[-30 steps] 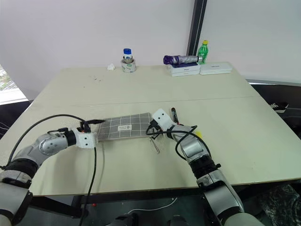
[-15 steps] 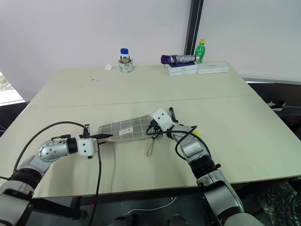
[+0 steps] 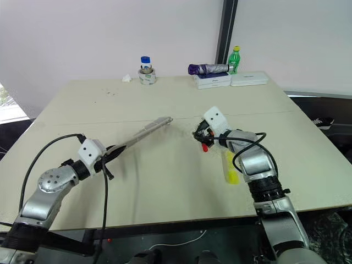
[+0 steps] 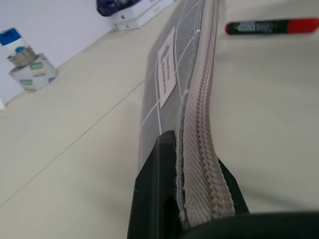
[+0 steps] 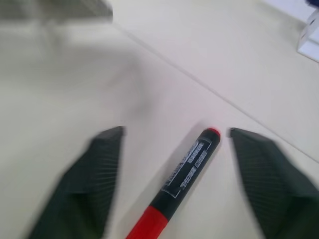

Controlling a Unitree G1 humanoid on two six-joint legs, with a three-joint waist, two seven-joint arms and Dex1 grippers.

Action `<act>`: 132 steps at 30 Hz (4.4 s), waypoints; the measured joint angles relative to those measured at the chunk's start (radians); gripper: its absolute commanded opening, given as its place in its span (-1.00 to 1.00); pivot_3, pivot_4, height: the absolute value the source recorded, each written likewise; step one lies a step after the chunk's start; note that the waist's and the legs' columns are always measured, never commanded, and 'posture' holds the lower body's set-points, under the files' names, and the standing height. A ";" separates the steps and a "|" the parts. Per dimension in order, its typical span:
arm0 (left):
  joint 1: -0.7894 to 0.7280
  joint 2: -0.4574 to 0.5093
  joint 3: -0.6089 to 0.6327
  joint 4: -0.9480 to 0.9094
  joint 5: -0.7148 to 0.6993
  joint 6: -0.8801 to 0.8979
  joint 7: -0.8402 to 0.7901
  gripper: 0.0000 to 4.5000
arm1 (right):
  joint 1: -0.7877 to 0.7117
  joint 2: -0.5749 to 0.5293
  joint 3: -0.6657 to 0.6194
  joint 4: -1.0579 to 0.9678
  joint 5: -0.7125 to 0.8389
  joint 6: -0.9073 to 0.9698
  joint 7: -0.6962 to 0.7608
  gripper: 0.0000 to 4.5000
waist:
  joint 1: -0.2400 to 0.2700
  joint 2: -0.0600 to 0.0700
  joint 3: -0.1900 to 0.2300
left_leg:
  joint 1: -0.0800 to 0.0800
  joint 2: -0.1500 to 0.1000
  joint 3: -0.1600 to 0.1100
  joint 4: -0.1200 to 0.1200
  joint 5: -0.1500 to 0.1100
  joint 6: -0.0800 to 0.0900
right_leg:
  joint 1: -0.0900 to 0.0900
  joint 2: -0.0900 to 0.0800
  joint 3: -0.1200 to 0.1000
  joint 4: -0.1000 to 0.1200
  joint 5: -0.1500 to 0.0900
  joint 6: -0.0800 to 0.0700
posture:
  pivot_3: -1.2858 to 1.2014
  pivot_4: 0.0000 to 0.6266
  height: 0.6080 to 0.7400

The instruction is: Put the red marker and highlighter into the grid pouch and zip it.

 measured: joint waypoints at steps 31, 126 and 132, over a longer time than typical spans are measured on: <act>-0.003 -0.118 -0.023 -0.131 0.031 0.157 0.028 -1.00 | -0.047 0.146 0.033 0.048 0.078 -0.018 -0.055 -0.97 | 0.002 0.000 0.000 | 0.000 -0.001 0.000 0.000 0.000 0.000 | 0.000 0.000 0.000 0.000 0.000 0.000 | 0.03 -0.52 1.00; -0.120 -0.277 -0.113 0.000 0.273 0.114 0.167 -1.00 | 0.127 -0.327 0.142 -0.301 -0.071 -0.048 0.133 -0.87 | 0.031 -0.002 0.001 | -0.001 -0.002 0.001 -0.001 0.000 -0.001 | 0.002 -0.001 -0.001 -0.005 0.000 0.000 | 0.03 -0.52 1.00; -0.119 -0.242 -0.157 0.002 0.313 0.044 0.126 -1.00 | 0.116 -0.331 0.176 -0.286 -0.113 -0.089 0.163 -0.87 | 0.031 -0.002 0.001 | -0.001 -0.002 0.001 -0.001 0.000 -0.001 | 0.002 -0.002 -0.001 -0.005 0.000 0.000 | 0.03 -0.52 1.00</act>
